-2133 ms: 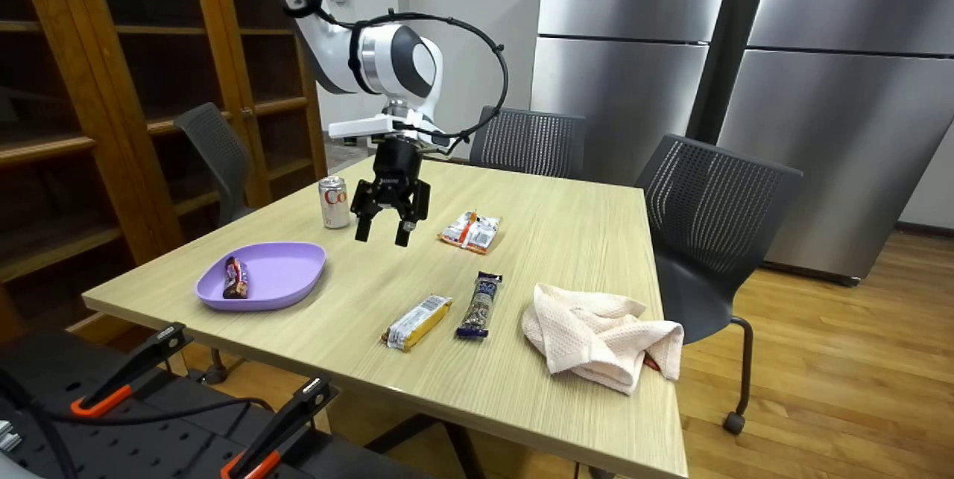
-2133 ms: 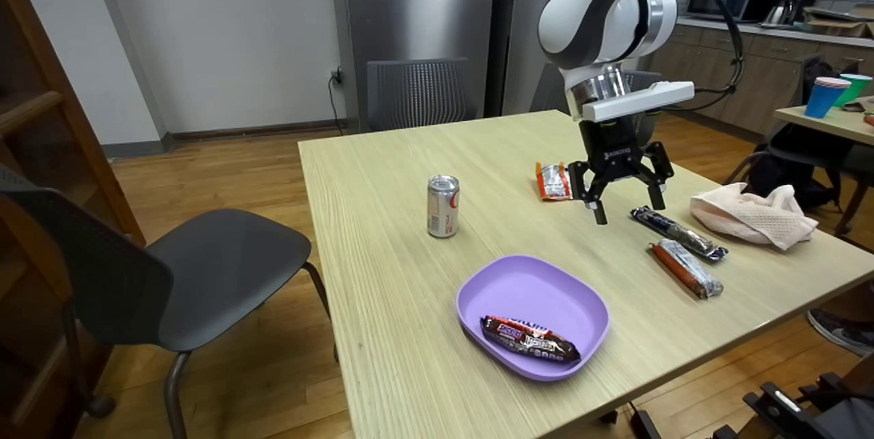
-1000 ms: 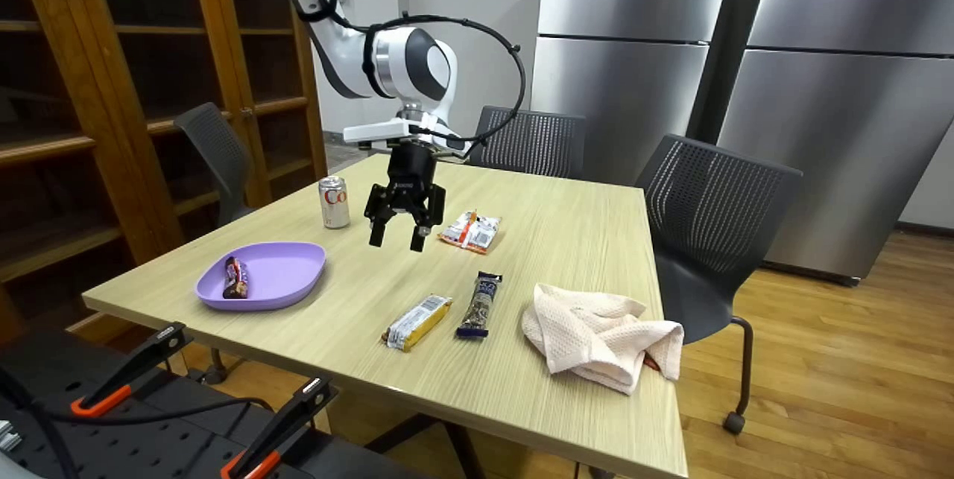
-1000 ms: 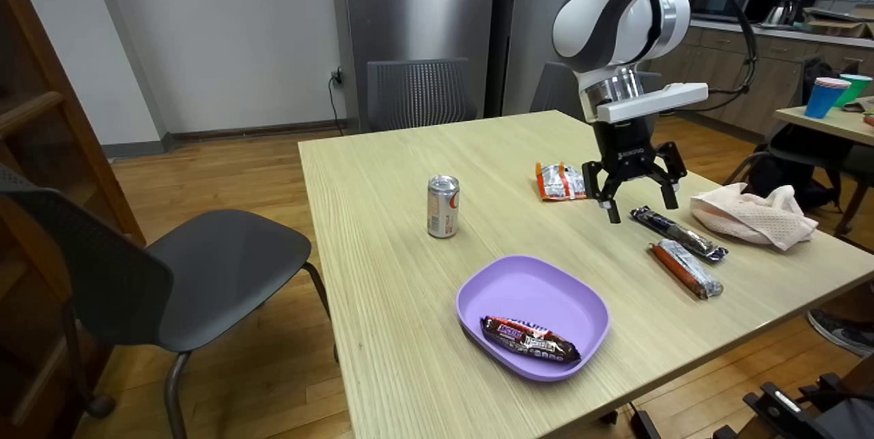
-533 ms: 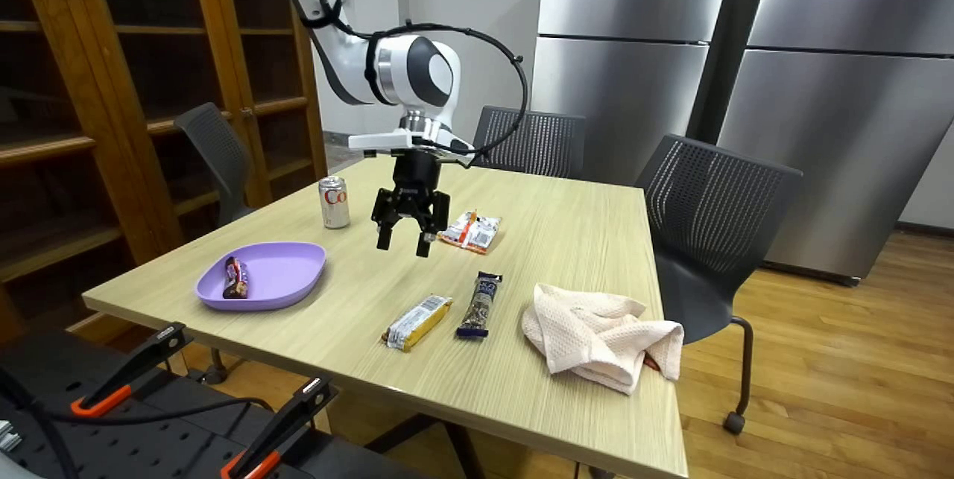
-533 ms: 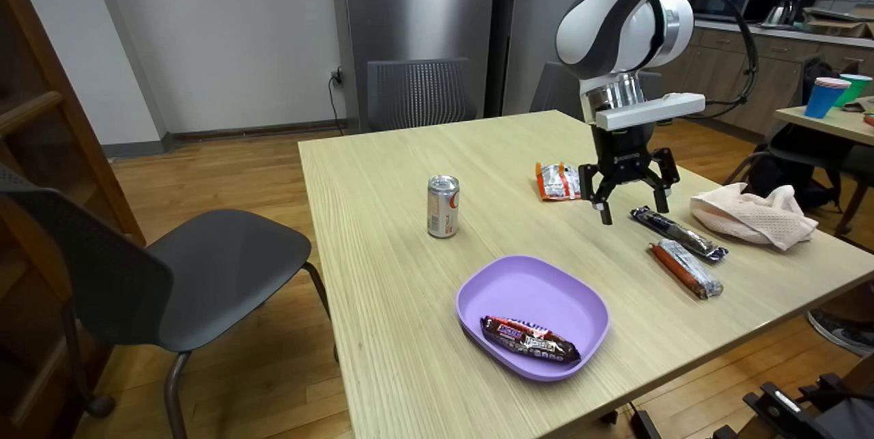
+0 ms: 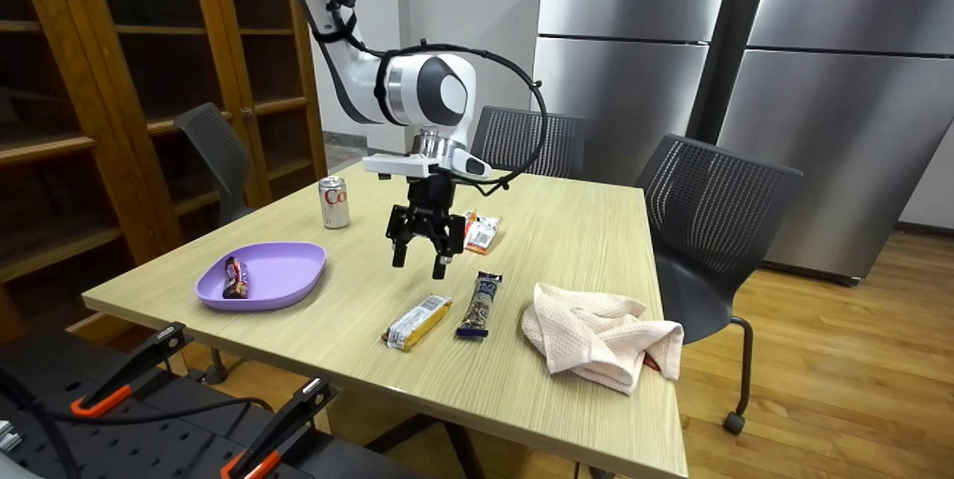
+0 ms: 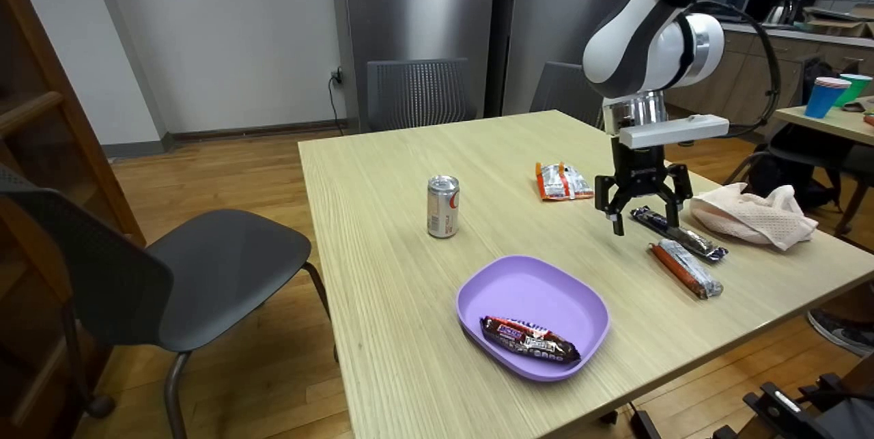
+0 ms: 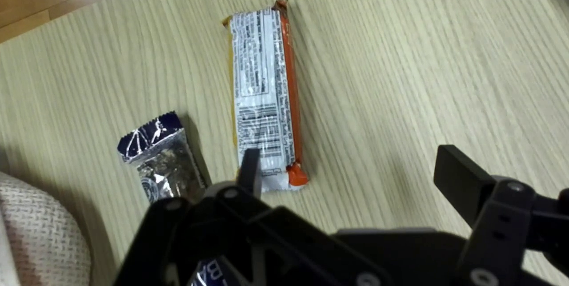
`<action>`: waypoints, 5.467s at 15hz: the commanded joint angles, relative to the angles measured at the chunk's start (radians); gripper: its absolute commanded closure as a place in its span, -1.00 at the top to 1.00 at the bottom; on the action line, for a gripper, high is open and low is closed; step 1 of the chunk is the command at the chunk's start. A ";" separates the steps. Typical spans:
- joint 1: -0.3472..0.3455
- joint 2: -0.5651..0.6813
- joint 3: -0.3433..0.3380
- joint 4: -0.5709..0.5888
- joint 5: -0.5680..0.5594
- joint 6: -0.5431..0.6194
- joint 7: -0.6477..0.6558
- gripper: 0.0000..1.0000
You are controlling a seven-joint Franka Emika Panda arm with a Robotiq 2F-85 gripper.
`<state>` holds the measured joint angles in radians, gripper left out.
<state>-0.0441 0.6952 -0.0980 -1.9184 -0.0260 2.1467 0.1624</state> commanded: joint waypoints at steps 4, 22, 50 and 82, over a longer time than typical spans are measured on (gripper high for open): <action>-0.046 -0.065 0.013 -0.123 0.039 0.092 -0.078 1.00; -0.155 -0.112 0.041 -0.294 0.111 0.269 -0.309 1.00; -0.057 -0.344 0.056 -0.531 0.031 0.387 -0.325 -0.66; 0.289 -0.342 0.186 -0.465 -0.140 0.374 -0.088 -0.66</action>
<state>0.2285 0.3247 0.0751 -2.4276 -0.1324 2.5479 0.0256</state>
